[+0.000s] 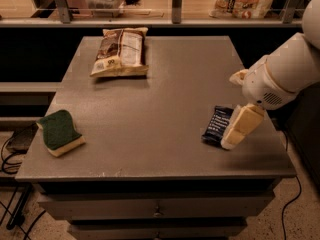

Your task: Move rxbar blueberry near sponge

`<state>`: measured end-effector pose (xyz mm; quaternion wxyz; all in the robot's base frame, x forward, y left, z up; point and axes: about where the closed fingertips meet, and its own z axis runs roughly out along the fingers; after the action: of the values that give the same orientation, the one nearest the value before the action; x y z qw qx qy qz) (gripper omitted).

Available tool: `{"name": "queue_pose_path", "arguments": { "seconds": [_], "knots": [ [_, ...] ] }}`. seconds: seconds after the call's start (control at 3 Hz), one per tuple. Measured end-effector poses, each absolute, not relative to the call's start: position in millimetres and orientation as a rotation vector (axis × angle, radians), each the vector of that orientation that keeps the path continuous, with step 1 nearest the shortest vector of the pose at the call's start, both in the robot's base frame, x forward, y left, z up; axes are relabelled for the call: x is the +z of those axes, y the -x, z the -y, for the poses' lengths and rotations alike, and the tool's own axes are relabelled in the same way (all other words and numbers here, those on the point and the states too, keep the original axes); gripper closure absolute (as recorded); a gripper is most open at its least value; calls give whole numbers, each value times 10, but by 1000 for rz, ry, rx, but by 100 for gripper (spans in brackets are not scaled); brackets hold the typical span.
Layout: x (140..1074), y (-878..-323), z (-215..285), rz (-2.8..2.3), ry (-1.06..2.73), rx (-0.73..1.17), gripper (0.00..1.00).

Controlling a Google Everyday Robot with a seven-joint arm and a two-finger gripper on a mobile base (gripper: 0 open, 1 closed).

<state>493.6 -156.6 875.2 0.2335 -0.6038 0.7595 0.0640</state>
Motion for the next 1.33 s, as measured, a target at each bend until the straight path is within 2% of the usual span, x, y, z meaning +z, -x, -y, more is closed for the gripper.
{"name": "queue_pose_path", "arguments": {
  "seconds": [0.33,0.67,1.33],
  "knots": [
    [8496,-5002,1626,-2140,1621,192,0],
    [8324,-5018,1681,-2187,1602,210,17],
    [8270,-5027,1671,-2203,1614,216,64]
  ]
}}
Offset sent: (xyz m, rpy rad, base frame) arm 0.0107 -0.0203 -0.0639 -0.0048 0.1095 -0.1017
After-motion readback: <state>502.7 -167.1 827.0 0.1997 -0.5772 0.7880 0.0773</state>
